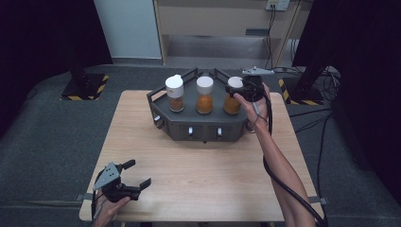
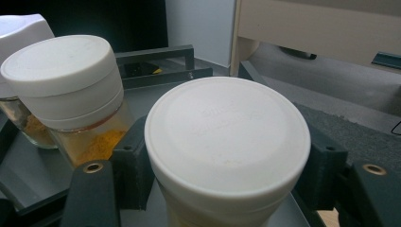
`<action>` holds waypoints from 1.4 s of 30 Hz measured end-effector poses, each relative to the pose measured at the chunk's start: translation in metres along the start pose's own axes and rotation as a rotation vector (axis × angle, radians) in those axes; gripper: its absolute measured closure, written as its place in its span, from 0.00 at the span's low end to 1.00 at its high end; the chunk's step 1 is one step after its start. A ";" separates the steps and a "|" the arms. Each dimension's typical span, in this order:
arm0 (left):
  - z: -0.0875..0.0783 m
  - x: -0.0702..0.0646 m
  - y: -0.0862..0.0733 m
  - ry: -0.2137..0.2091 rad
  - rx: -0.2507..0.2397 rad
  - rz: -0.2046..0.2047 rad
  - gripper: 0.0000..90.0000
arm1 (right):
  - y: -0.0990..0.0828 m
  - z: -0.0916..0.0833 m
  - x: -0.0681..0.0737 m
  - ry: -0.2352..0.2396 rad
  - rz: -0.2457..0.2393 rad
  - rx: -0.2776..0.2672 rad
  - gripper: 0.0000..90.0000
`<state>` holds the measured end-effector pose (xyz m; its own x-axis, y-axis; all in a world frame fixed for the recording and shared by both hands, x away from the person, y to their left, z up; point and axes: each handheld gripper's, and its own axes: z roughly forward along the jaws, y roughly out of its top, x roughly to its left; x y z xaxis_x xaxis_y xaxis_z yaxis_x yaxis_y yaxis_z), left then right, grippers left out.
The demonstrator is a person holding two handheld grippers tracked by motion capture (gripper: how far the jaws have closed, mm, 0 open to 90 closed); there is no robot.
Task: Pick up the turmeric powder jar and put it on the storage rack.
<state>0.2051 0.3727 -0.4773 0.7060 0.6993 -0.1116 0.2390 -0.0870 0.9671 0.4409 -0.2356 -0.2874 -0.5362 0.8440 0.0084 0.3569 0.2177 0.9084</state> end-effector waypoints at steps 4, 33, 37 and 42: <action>0.000 0.000 0.000 0.000 0.000 0.000 0.00 | -0.003 0.000 -0.002 0.003 0.008 -0.006 0.37; 0.001 0.000 0.001 -0.004 0.001 0.004 0.00 | 0.010 -0.055 -0.003 0.054 -0.040 -0.176 0.08; 0.001 0.000 0.000 -0.003 -0.001 0.000 0.00 | 0.012 -0.066 0.003 0.071 -0.068 -0.189 0.08; 0.002 -0.001 0.001 -0.004 0.000 0.003 0.00 | 0.009 -0.084 0.010 0.096 -0.100 -0.208 0.08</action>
<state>0.2061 0.3709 -0.4766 0.7091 0.6966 -0.1097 0.2373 -0.0891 0.9674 0.3742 -0.2661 -0.2440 -0.6351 0.7704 -0.0554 0.1388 0.1844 0.9730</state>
